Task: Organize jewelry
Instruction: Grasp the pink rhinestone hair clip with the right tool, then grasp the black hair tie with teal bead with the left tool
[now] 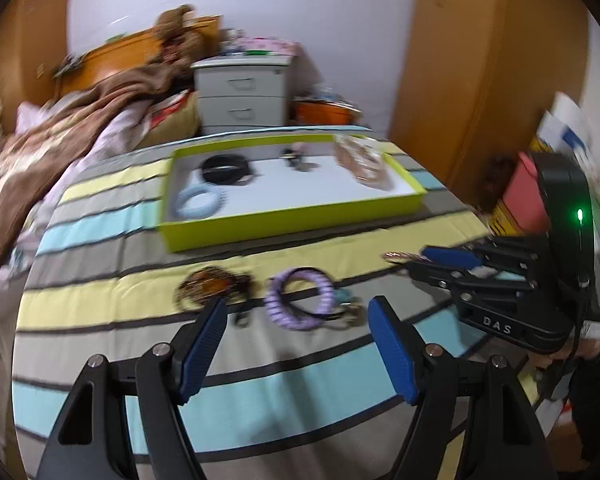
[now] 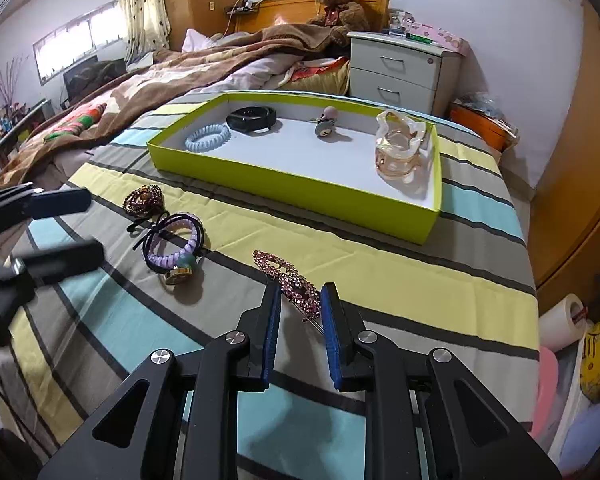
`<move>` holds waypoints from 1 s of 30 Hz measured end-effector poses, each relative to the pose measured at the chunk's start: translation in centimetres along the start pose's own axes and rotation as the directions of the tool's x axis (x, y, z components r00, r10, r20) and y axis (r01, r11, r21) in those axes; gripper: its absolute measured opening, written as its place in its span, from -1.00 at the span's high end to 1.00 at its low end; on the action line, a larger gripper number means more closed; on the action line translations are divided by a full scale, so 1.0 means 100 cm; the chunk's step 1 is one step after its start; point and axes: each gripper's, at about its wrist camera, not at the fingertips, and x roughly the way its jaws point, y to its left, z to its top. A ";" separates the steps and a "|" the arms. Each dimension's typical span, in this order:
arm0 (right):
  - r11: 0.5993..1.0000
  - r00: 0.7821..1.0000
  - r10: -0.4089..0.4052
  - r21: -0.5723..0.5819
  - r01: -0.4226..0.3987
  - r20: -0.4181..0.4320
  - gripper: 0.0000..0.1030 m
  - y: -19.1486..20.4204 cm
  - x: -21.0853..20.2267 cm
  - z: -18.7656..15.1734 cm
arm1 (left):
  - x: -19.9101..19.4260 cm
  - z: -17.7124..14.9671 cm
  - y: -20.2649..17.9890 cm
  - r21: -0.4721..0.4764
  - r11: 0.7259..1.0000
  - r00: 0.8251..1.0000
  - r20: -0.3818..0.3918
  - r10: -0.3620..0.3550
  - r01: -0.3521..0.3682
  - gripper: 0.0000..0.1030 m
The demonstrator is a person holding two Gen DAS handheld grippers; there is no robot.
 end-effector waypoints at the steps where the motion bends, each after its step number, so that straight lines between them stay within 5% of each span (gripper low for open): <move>1: 1.000 1.000 0.001 0.003 -0.001 0.002 0.58 -0.001 -0.001 -0.001 | 0.001 0.001 -0.006 0.021 1.000 1.000 0.000 -0.006 0.006 -0.45; 9: 0.999 1.000 0.010 0.040 -0.010 0.016 0.58 -0.012 -0.009 -0.011 | 0.025 0.005 -0.029 0.107 0.994 0.999 -0.039 0.007 -0.003 -0.44; 15: 0.998 0.999 0.019 0.061 -0.020 0.026 0.58 -0.018 -0.013 -0.012 | 0.037 0.002 -0.041 0.177 0.983 0.996 -0.066 0.067 -0.054 -0.24; 28: 0.997 0.999 0.035 0.071 -0.037 0.034 0.58 -0.021 -0.015 -0.015 | 0.050 0.000 -0.051 0.235 0.968 0.988 -0.101 0.118 -0.091 0.68; 30: 0.997 0.999 0.035 0.072 -0.037 0.035 0.59 -0.020 -0.015 -0.015 | 0.049 0.001 -0.049 0.224 0.971 0.989 -0.102 0.108 -0.083 0.70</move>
